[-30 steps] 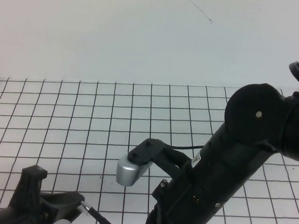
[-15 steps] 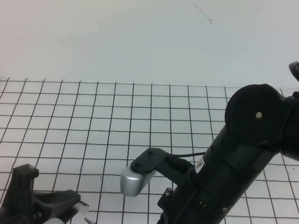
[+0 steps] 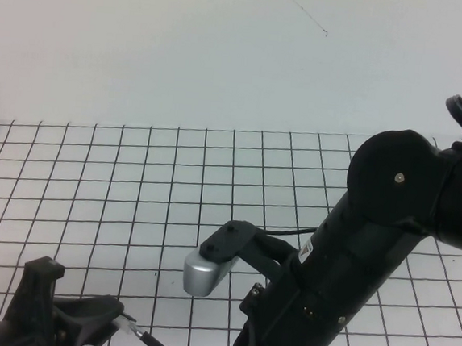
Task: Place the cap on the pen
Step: Put the cap on the pen
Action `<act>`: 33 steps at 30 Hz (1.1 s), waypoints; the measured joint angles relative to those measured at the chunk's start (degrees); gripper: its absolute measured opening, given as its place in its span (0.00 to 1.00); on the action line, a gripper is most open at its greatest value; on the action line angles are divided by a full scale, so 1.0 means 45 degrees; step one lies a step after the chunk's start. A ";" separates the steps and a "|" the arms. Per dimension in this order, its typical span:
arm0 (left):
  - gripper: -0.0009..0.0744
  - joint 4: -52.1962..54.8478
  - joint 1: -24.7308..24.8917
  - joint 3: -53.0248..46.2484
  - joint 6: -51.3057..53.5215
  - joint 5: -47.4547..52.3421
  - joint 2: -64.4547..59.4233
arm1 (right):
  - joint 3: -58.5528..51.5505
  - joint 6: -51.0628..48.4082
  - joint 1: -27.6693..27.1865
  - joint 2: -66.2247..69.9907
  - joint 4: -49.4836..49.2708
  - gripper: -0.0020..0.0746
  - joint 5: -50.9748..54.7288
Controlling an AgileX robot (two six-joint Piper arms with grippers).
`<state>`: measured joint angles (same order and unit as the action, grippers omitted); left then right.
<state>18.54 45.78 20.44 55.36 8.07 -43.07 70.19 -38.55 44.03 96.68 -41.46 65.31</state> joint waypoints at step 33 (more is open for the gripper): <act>0.01 -0.1186 0.1143 0.0000 0.1915 0.0666 -0.0029 | 0.0023 -0.0653 0.0000 0.0600 -0.1981 0.02 -0.1181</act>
<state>13.21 50.93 20.44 63.97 11.07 -43.20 70.30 -41.49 44.03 99.38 -50.38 59.99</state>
